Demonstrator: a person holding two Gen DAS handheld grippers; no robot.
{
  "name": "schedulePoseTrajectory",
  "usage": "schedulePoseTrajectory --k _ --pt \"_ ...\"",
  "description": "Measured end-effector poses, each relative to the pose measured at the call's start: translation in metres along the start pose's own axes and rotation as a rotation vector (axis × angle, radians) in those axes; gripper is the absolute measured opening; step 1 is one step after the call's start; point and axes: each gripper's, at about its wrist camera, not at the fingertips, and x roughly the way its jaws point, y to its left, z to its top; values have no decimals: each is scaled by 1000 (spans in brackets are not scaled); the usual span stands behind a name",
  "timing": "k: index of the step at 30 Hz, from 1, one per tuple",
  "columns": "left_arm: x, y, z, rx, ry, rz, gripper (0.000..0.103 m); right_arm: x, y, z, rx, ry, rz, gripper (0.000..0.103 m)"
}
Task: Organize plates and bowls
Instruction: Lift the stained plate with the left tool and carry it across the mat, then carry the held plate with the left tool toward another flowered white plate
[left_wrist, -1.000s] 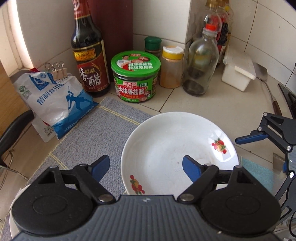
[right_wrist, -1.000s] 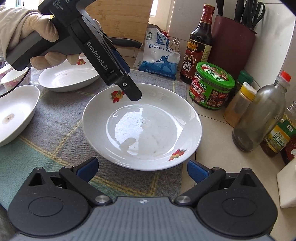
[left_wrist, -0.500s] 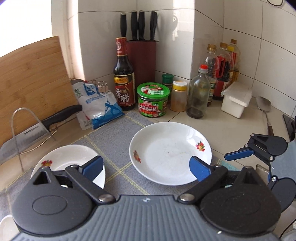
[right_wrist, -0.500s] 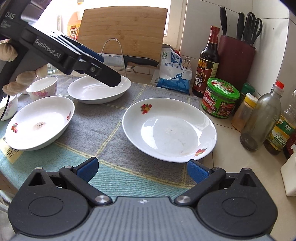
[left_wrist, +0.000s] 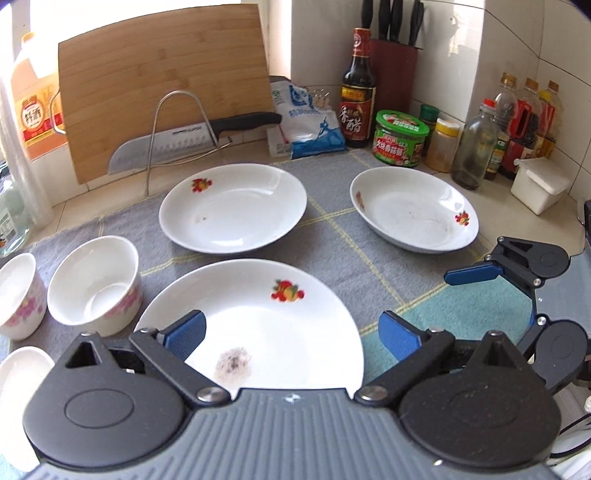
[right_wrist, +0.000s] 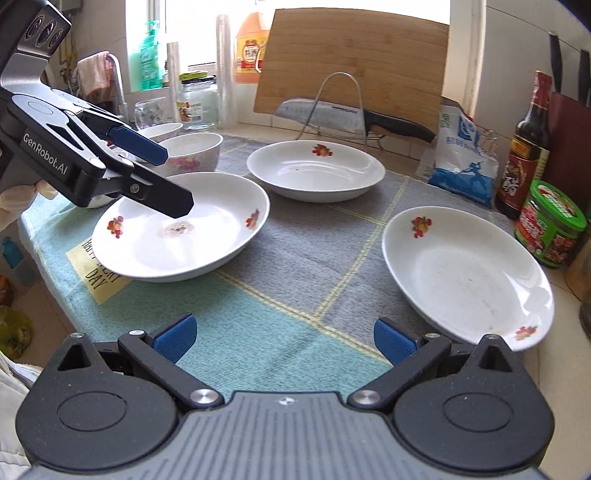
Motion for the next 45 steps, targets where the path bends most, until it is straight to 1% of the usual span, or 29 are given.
schedulePoseTrajectory --k 2,6,10,12,15,20,25,27,29,35,40,45 --pt "-3 7 -7 -19 12 28 99 9 9 3 -26 3 26 103" --pt "-6 25 -11 -75 21 28 99 23 24 6 -44 17 58 103" --pt "-5 41 -11 -78 37 34 99 37 37 9 -41 37 75 103" --pt "-5 51 -10 -72 41 20 99 43 44 10 -44 46 78 103" --pt "-2 63 -7 -70 70 5 99 50 54 13 -53 47 61 103" --pt "11 80 2 -47 117 -51 98 57 67 16 -63 42 49 103" --pt "28 89 9 -8 167 -86 96 57 68 14 -63 28 50 103" --pt "36 94 10 -6 191 -111 92 56 68 13 -64 22 53 103" --pt "43 96 12 0 219 -128 88 56 68 13 -63 23 53 103" --pt "55 95 19 53 257 -162 88 59 67 18 -79 42 64 103" --pt "63 93 23 93 288 -180 88 62 67 22 -131 40 89 103" --pt "70 97 28 86 320 -208 88 67 66 27 -178 33 117 103"
